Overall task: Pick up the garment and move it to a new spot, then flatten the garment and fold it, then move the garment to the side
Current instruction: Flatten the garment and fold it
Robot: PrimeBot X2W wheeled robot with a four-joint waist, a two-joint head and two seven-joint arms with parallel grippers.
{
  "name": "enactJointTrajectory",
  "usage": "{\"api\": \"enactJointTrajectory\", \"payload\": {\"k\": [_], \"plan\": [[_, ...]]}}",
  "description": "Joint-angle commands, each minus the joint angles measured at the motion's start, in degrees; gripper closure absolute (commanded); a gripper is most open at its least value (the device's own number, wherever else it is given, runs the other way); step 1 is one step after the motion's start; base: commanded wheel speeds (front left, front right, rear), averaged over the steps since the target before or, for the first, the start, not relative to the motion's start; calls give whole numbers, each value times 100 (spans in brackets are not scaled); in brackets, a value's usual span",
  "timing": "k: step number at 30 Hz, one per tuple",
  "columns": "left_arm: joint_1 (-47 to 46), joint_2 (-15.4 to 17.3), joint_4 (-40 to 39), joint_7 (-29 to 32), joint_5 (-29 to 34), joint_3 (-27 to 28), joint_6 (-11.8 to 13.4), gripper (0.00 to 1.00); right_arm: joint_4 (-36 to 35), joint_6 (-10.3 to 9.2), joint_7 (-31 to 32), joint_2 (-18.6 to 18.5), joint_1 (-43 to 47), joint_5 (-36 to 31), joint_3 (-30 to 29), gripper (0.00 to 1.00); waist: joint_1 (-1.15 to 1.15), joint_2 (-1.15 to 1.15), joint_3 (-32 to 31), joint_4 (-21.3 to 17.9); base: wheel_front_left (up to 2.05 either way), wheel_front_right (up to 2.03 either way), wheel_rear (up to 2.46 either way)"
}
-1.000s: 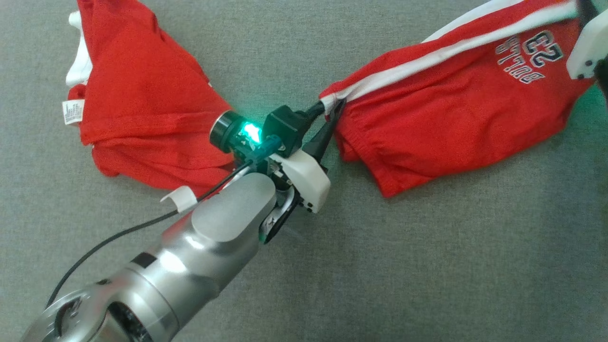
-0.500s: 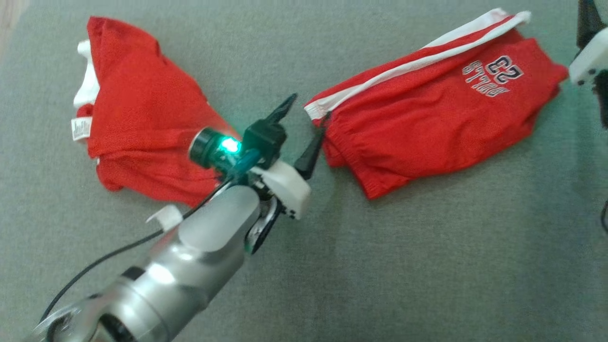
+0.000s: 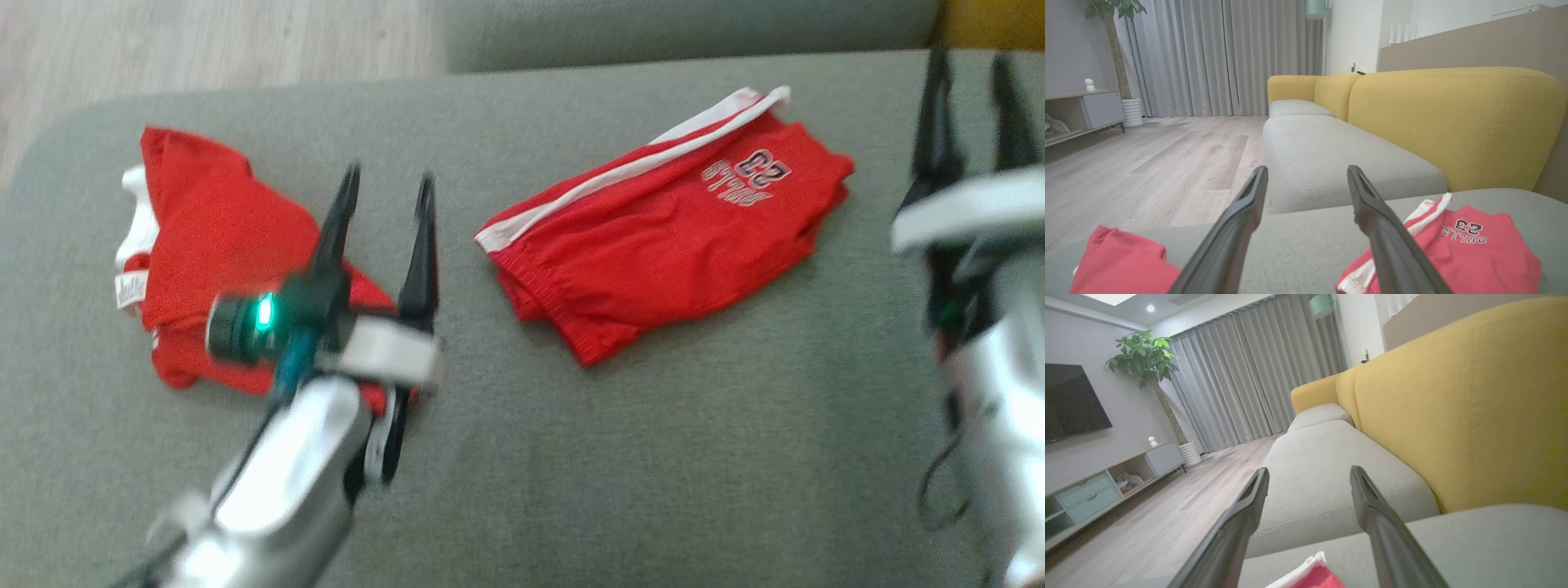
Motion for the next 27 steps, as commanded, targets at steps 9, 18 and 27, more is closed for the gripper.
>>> {"api": "enactJointTrajectory", "payload": {"k": [9, 18, 27], "plan": [[1467, -82, -508, -54, 498, 1041, -50, 0, -1707, -5, -30, 930, 2211, -994, -432, 0, 1, 0, -621, -195, 0, 0, 0], [2062, -331, -311, -54, 867, 1328, -332, 0, -2389, -5, 272, 1014, 3181, -1094, -319, 0, 1, 0, -602, -145, 0, 0, 0], [1696, -506, -306, -54, 1259, 1559, -624, 0, -2351, -5, 889, 1016, 2410, -1238, -866, 0, 1, 0, 60, 51, 0, 0, 0]]}}
